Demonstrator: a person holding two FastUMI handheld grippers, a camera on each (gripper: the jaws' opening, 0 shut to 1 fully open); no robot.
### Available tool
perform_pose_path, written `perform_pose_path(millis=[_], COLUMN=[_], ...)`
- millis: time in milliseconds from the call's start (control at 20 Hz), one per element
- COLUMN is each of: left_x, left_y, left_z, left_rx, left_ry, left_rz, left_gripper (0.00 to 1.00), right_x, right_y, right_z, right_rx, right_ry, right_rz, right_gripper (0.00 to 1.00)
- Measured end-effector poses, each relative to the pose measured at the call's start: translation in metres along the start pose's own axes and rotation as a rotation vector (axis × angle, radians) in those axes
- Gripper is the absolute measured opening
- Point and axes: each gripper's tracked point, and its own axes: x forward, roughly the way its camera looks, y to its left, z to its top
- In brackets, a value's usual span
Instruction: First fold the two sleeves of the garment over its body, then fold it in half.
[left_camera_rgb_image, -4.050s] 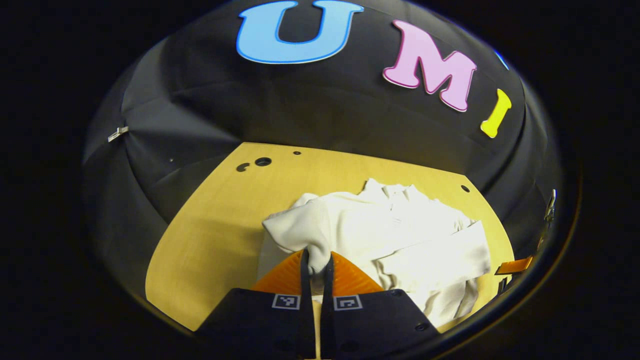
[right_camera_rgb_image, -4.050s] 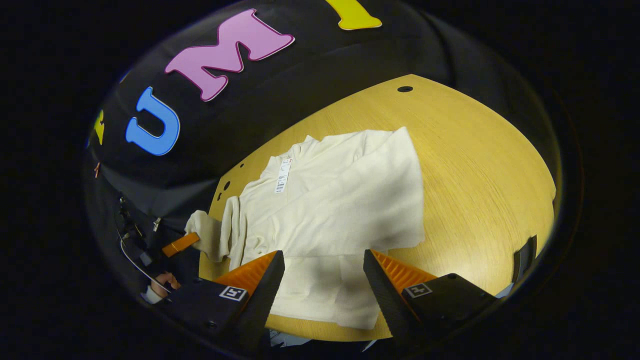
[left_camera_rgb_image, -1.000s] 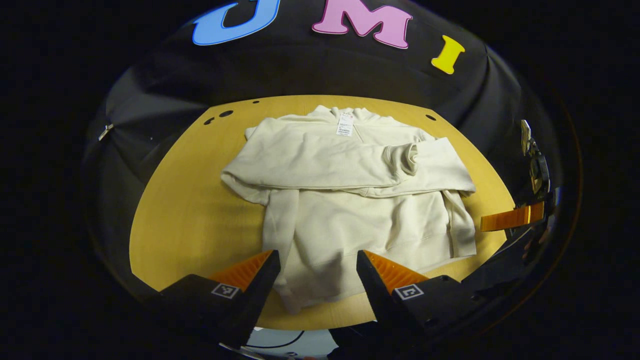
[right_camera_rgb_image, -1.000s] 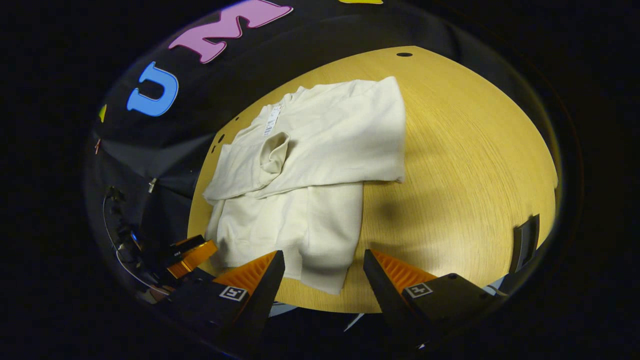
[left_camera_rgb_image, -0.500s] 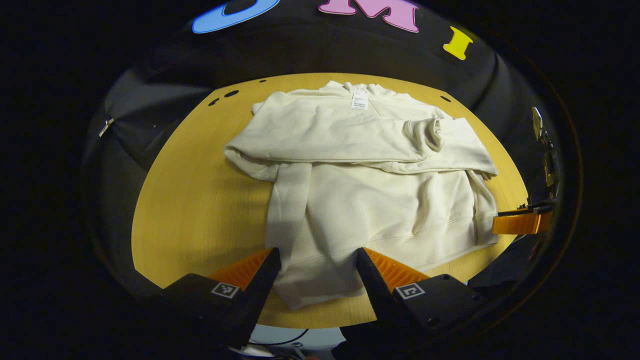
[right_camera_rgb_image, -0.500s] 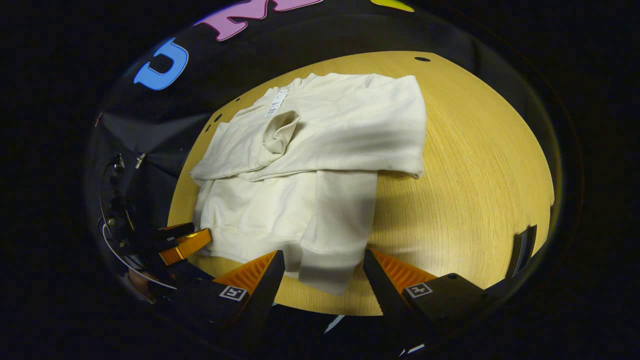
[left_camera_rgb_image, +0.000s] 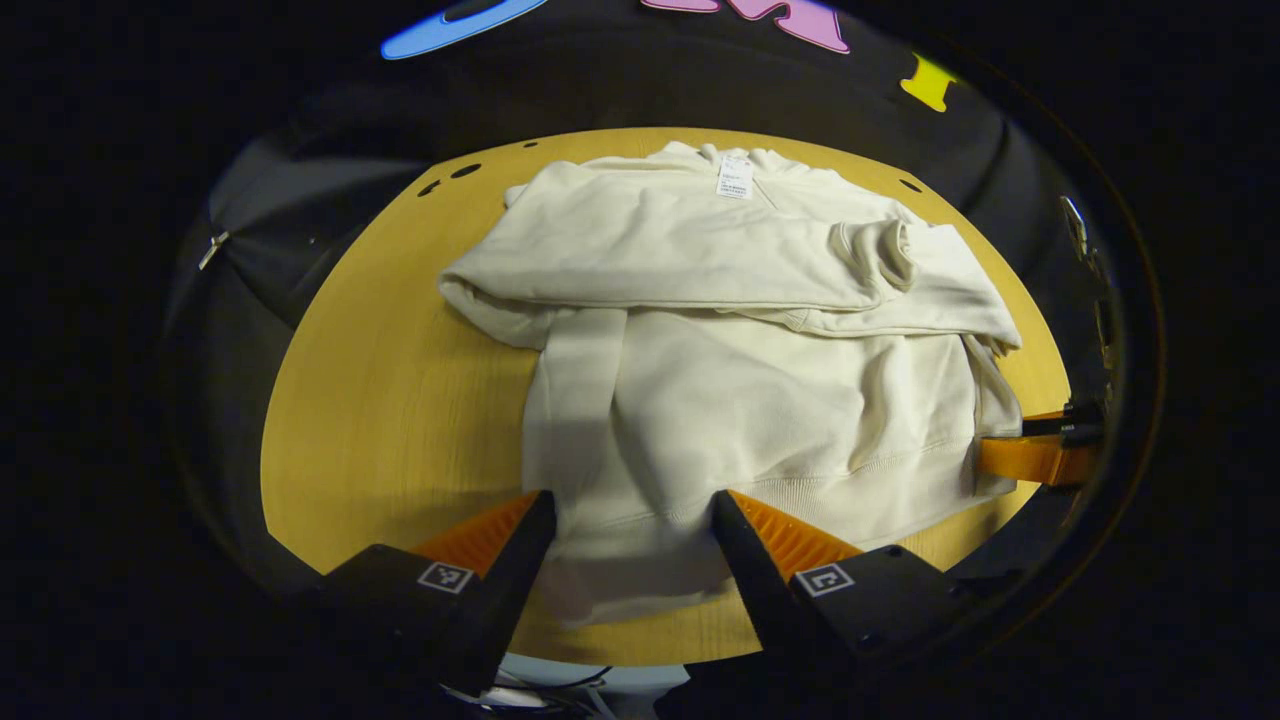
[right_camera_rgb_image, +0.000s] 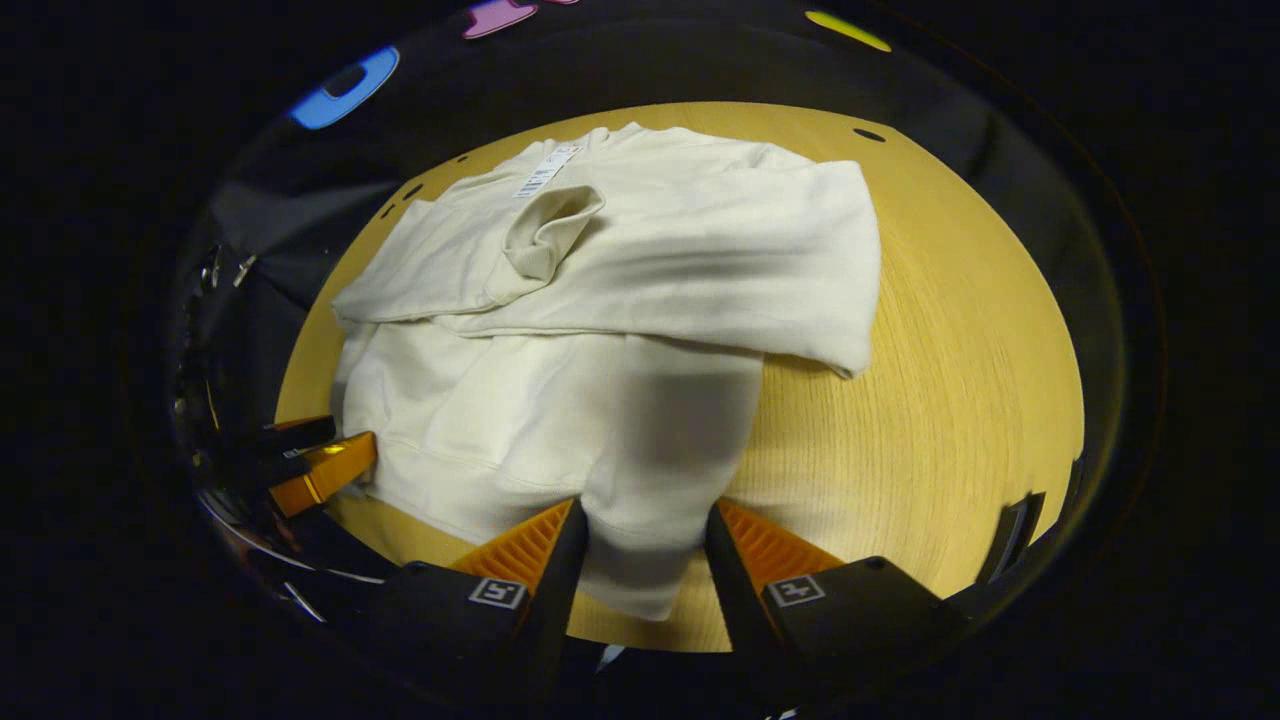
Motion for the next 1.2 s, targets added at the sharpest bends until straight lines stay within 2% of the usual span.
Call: perform_pose_path(millis=[50,100,150,200,250,300,350,500,600,750,1000,1200], left_x=[0.002,0.003,0.004,0.003,0.003,0.004,0.001,-0.005,-0.009,-0.02,-0.05,-0.065], left_y=[-0.003,-0.007,-0.012,-0.013,-0.015,-0.017,-0.019,-0.02,-0.019,-0.02,-0.028,-0.026], left_z=[0.0,0.001,0.003,0.006,0.004,0.004,0.005,0.004,0.004,0.008,0.042,0.074], left_rx=[0.027,0.056,0.077,0.092,0.093,0.085,0.054,-0.08,-0.131,-0.105,-0.059,-0.1], left_ry=[-0.012,-0.029,-0.049,-0.057,-0.054,-0.038,-0.01,0.082,0.116,0.109,0.014,-0.047], left_rz=[-0.017,-0.034,-0.048,-0.045,-0.041,-0.053,-0.077,-0.18,-0.211,-0.208,-0.213,-0.238], left_gripper=[0.96,0.85,0.67,0.5,0.41,0.32,0.24,0.18,0.17,0.18,0.16,0.14], right_x=[0.001,0.002,0.001,0.003,0.002,0.0,-0.001,-0.007,-0.015,-0.035,-0.069,-0.092], right_y=[0.005,0.012,0.015,0.017,0.017,0.018,0.017,0.011,0.011,0.011,0.009,0.007], right_z=[0.001,-0.002,0.0,-0.001,-0.003,-0.005,-0.007,-0.005,0.001,0.018,0.045,0.079], right_rx=[-0.025,-0.008,0.022,0.033,0.035,0.035,0.03,0.007,0.047,0.094,0.139,0.243], right_ry=[-0.008,0.0,0.0,0.012,0.016,0.028,0.037,0.047,0.054,0.019,-0.053,-0.144], right_rz=[0.029,0.062,0.077,0.099,0.114,0.121,0.125,0.128,0.16,0.213,0.23,0.261], right_gripper=[0.68,0.62,0.44,0.32,0.31,0.23,0.2,0.2,0.2,0.2,0.19,0.2])
